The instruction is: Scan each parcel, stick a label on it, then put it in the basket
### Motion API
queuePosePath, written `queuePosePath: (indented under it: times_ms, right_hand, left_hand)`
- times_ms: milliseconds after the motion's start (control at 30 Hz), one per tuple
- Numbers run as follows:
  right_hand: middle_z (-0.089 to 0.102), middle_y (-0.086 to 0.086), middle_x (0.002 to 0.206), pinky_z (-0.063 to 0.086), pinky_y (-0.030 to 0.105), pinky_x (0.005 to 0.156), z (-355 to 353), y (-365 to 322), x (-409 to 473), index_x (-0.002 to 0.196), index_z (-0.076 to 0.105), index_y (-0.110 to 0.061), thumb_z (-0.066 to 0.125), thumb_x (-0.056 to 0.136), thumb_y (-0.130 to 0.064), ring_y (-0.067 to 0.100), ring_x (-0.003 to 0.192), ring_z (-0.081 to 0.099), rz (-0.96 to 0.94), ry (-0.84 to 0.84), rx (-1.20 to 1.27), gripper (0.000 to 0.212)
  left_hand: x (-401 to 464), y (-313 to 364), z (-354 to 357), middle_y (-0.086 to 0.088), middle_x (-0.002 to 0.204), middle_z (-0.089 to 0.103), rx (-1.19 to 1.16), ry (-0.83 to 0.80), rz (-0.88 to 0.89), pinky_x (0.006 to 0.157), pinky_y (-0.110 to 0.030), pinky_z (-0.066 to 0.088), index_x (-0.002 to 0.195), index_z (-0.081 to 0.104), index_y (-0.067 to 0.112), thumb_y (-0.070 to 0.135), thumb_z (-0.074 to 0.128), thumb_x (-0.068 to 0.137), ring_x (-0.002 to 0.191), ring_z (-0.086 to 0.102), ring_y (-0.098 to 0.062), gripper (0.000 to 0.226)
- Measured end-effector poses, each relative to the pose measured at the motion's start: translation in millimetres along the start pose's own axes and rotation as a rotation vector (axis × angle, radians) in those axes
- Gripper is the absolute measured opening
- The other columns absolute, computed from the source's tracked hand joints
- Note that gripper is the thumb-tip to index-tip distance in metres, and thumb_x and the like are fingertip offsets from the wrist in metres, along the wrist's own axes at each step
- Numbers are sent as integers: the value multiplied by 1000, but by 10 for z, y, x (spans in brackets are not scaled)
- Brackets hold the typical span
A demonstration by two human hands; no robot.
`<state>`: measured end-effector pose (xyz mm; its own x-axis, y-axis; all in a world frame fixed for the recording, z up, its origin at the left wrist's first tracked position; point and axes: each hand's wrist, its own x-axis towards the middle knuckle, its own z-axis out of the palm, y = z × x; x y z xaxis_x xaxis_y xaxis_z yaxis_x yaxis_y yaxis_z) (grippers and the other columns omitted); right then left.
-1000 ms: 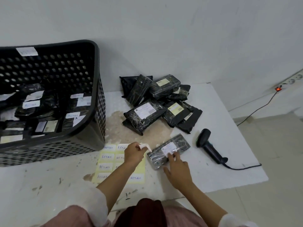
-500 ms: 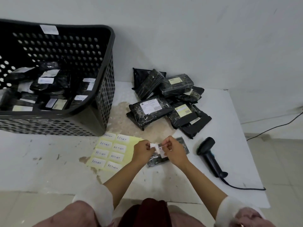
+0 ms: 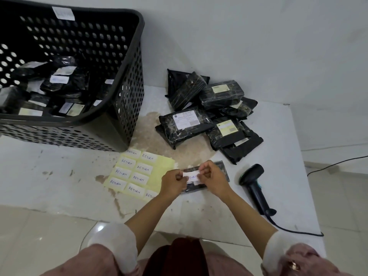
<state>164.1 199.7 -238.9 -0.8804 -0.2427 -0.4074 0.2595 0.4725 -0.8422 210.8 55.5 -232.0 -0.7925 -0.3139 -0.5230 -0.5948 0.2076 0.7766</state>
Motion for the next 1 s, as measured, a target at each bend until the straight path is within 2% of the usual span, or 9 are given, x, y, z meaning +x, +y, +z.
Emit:
queuePosePath:
  times_ms: [100,233,367,467,533,667,767,867,1000]
  right_hand:
    - [56,-3,77,46,16,69,5,20,46,93,54,-9,65,87,0,11,73,53,-17,28,-67,16]
    - [54,-7,69,41,8,60,69,67,98,87,52,-11,68,84,-3,7,67,52,-25,83,-172,18]
    - [61,2,76,49,24,64,155,102,112,87,51,-11,64,87,-4,16,72,60,-30,123,-251,15]
    - [64,7,79,51,38,66,188,112,116,89,50,-10,59,89,-6,23,74,63,-45,137,-339,9]
    - [63,6,83,52,39,65,193,103,116,92,47,-12,57,91,-9,23,76,62,-85,129,-441,10]
    - [48,5,111,49,30,64,185,107,126,118,42,-14,57,92,-15,22,93,57,-249,99,-790,30]
    - [51,5,110,48,26,55,170,170,24,115,52,-19,71,79,-11,21,94,57,-433,72,-994,41]
    - [64,6,112,56,32,68,95,366,-121,115,66,-25,81,67,-14,22,93,64,-535,152,-1094,52]
    - [59,5,127,50,37,86,73,502,-216,138,51,-26,58,90,-33,24,107,59,-532,142,-1146,49]
  left_hand:
    - [15,-46,41,-18,86,66,-9,71,-24,53,-19,54,92,57,6,5,69,84,64,65,-22,15]
    - [83,-48,105,-18,80,64,46,117,-51,78,-46,56,72,51,14,3,67,84,76,66,-35,23]
    - [144,-62,133,-15,76,62,87,136,-20,73,-45,58,78,54,7,2,64,86,73,67,-34,14]
    - [149,-91,147,-2,63,56,162,166,40,56,-24,50,77,53,10,3,65,85,56,59,-17,15]
    - [140,-105,155,1,58,50,240,169,96,54,-26,43,78,51,11,4,65,85,54,50,-16,17]
    - [153,-96,165,-7,67,55,416,150,151,61,-35,47,87,52,6,11,64,87,65,55,-25,14]
    - [163,-75,167,-10,70,55,472,135,159,60,-38,46,89,50,5,12,63,88,69,59,-31,15]
    - [175,-68,160,-9,67,53,483,124,155,57,-36,44,88,49,5,14,64,88,63,55,-29,18]
    - [178,-64,160,-9,67,54,504,116,160,59,-39,49,88,49,5,15,65,88,60,54,-25,19]
